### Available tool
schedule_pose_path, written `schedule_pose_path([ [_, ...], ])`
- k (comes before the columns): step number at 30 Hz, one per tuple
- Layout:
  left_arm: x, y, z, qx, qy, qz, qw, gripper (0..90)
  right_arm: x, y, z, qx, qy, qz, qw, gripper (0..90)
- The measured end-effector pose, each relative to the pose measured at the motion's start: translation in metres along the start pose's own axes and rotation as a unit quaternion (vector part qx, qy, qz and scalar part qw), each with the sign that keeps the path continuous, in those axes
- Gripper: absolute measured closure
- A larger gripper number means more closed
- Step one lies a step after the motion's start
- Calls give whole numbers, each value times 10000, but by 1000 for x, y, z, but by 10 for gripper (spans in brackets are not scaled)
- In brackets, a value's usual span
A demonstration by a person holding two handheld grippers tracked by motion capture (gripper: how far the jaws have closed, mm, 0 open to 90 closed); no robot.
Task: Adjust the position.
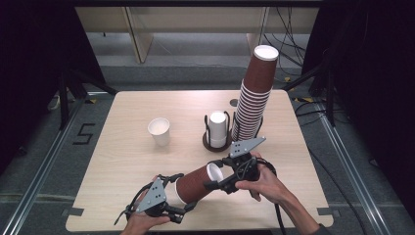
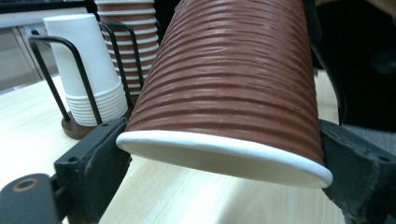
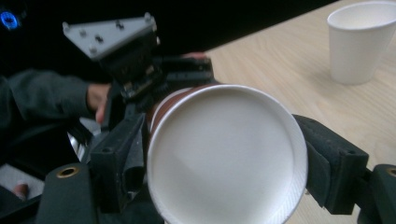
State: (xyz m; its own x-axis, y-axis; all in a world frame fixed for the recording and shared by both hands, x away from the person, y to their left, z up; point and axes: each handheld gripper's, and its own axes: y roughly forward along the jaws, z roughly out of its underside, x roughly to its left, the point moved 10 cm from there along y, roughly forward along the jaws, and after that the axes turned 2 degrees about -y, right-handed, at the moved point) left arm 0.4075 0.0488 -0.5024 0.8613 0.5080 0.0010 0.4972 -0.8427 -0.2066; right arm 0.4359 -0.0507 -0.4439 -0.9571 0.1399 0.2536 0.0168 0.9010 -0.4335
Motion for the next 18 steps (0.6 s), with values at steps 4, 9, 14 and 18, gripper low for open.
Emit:
schedule_pose_path([
  [4, 1, 0, 8, 430, 143, -39, 9990, 102, -4, -1, 8, 509, -400, 382, 9972, 178],
  [9, -3, 1, 15, 1005, 445, 6, 9939, 110, -3, -5, 12, 964, -940, 634, 9889, 161],
  [14, -8, 0, 18, 1373, 658, 4, 9883, 110, 5, -2, 18, 1547, -1573, 697, 9729, 159],
  [18, -10, 0, 20, 1534, 726, 25, 9855, 110, 11, 5, 23, 1882, -1837, 665, 9625, 159],
])
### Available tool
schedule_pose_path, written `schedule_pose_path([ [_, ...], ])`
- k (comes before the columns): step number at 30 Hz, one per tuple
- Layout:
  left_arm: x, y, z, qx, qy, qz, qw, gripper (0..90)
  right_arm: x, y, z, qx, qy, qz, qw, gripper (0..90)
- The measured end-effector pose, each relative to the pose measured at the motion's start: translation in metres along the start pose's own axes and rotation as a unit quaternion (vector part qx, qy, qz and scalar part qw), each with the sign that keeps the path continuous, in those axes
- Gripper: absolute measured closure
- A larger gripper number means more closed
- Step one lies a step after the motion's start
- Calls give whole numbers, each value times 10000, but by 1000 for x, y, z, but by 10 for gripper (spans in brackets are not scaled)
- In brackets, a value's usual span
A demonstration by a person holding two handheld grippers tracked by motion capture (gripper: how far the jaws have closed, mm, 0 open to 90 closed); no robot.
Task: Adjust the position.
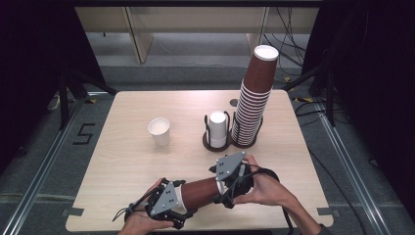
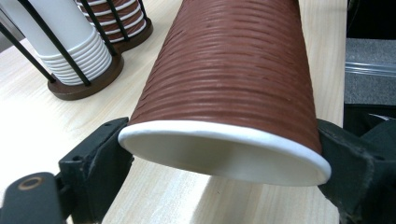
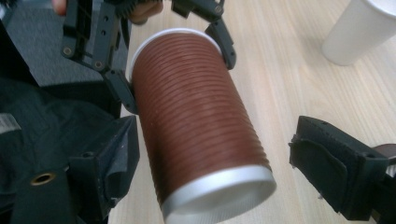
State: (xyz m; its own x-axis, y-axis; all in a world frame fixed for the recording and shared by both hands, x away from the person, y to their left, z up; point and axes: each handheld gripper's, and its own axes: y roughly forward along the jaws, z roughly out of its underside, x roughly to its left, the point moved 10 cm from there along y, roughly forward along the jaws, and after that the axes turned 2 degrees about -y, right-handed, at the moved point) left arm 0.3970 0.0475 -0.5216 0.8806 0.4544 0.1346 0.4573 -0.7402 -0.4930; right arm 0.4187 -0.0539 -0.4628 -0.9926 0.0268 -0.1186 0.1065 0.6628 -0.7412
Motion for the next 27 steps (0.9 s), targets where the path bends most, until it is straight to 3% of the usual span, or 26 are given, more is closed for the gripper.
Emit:
schedule_pose_path([
  [3, -2, -1, 0, 17, 57, 49, 10000, 110, 3, 8, 3, 284, -305, 14, 9991, 160],
  [8, -3, -2, -2, 30, 85, 77, 9999, 110, 11, 16, 8, 588, -436, -84, 9973, 161],
  [13, -6, -2, -2, 26, 118, 150, 9998, 110, 14, 24, 12, 731, -518, -127, 9959, 175],
  [14, -6, -2, -2, 27, 111, 149, 9998, 110, 16, 25, 13, 766, -411, -138, 9961, 193],
  [16, -5, -3, -1, 44, 178, 151, 9997, 108, 14, 28, 14, 780, -616, -147, 9949, 202],
  [18, -5, -4, -2, -39, 104, 200, 9997, 97, 15, 27, 15, 778, -627, -191, 9948, 207],
  [20, -4, -4, -5, -242, -33, 225, 9994, 75, 14, 25, 15, 694, -529, -211, 9960, 211],
  [21, -4, -4, -7, -453, -142, 241, 9986, 64, 16, 23, 15, 630, -544, -343, 9959, 215],
  [22, -3, -6, -9, -591, -245, 237, 9977, 49, 14, 22, 13, 521, -689, -368, 9956, 224],
  [24, 0, -8, -14, -900, -491, 313, 9942, 39, 12, 19, 13, 360, -646, -439, 9963, 234],
  [27, 3, -12, -18, -1233, -659, 339, 9896, 47, 7, 16, 14, 129, -564, -479, 9972, 236],
])
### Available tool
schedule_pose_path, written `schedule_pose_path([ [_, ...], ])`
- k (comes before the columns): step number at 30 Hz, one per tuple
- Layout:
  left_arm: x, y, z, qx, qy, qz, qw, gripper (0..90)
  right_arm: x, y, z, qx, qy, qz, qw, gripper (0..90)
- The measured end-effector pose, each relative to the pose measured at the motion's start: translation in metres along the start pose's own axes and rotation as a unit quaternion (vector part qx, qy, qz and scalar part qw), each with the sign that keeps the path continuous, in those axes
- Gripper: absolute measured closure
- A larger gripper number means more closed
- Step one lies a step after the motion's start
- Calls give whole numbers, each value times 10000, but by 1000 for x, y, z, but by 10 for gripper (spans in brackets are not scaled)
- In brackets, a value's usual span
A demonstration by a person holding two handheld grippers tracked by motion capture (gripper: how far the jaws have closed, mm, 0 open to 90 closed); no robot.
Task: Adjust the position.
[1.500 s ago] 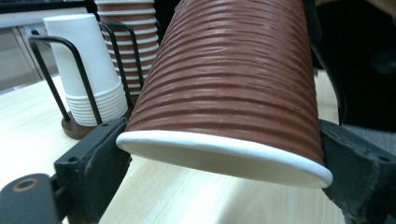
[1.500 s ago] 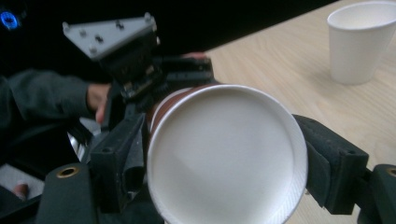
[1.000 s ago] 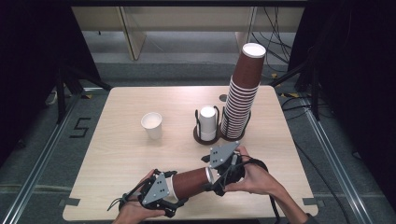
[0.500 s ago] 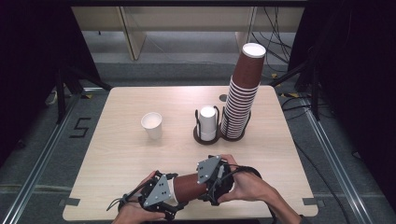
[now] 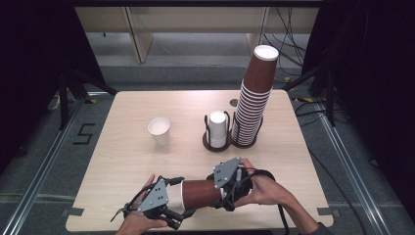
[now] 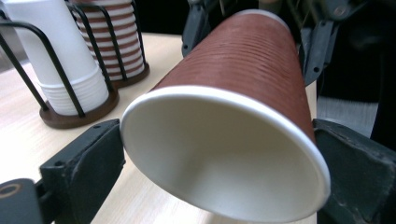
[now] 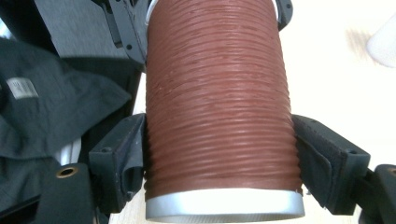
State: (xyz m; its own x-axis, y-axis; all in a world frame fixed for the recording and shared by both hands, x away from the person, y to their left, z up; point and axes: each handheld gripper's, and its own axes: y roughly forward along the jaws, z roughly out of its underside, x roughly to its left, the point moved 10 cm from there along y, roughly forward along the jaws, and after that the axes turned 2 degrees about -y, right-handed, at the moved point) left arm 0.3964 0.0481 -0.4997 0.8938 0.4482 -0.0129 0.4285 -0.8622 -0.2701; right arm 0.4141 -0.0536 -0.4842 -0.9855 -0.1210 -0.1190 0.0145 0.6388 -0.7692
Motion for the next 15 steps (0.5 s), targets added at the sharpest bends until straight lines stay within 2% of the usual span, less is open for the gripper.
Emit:
schedule_pose_path([
  [4, 1, 0, -3, -220, -225, 78, 9995, 49, -2, -5, 0, -190, 104, 4, 9998, 238],
  [7, 2, 0, -2, -241, -384, 89, 9989, 42, -3, -8, -2, -315, 128, 9, 9994, 239],
  [10, 2, 1, -1, -299, -421, 128, 9986, 41, -3, -12, -3, -415, 203, 19, 9989, 240],
  [11, 2, 1, -2, -320, -435, 146, 9984, 41, -1, -14, -6, -548, 303, -64, 9980, 240],
  [14, 2, 1, -7, -517, -578, 209, 9968, 40, -2, -17, -7, -666, 305, -77, 9973, 240],
  [15, 2, 0, -7, -490, -601, 201, 9968, 39, -2, -17, -8, -718, 352, -101, 9967, 239],
])
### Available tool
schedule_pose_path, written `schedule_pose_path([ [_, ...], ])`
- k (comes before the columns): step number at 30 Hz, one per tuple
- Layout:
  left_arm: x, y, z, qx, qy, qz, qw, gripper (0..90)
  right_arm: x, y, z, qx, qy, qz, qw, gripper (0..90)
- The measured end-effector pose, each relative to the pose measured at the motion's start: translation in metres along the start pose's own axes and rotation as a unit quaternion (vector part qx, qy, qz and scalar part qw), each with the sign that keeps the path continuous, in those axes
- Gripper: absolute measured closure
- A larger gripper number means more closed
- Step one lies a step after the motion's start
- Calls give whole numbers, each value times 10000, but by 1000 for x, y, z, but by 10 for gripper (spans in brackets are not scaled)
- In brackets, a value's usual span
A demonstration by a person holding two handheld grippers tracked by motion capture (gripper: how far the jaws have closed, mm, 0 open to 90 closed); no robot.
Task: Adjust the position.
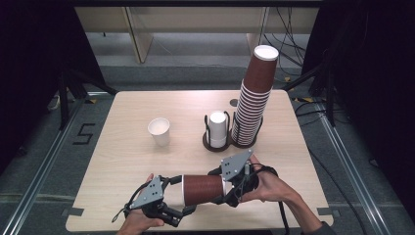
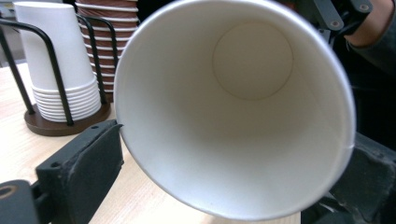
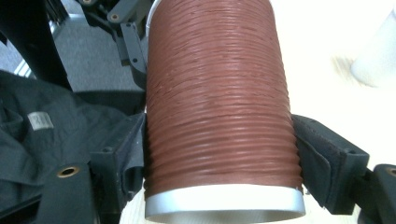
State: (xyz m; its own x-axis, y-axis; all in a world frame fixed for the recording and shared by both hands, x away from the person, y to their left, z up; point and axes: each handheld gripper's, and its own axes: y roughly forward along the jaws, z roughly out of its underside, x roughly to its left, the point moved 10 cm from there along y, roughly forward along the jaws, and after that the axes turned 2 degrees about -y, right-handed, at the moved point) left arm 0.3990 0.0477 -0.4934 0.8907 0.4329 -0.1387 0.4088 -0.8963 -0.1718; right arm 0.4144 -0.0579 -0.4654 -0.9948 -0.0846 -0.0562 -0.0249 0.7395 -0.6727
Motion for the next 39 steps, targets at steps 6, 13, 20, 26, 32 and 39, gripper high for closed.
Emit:
schedule_pose_path([
  [6, -2, 0, -4, -136, -86, 88, 9998, 22, 1, 2, -2, -235, 111, -177, 9995, 239],
  [13, -4, 1, -5, -155, -4, 102, 9998, 26, 3, 7, -1, -287, 156, -279, 9991, 238],
  [20, -4, -1, -5, -21, 108, 141, 9998, 71, 3, 9, 4, -286, 243, -385, 9986, 242],
  [26, -4, -2, -6, 84, 260, 136, 9995, 82, 1, 10, 7, -172, 438, -347, 9983, 162],
  [32, -3, -1, 2, 731, 532, -129, 9958, 81, -1, 9, 8, 296, 241, 115, 9992, 159],
  [39, -4, 0, 9, 1211, 605, -313, 9903, 80, 7, 24, 11, 942, -296, 255, 9948, 163],
])
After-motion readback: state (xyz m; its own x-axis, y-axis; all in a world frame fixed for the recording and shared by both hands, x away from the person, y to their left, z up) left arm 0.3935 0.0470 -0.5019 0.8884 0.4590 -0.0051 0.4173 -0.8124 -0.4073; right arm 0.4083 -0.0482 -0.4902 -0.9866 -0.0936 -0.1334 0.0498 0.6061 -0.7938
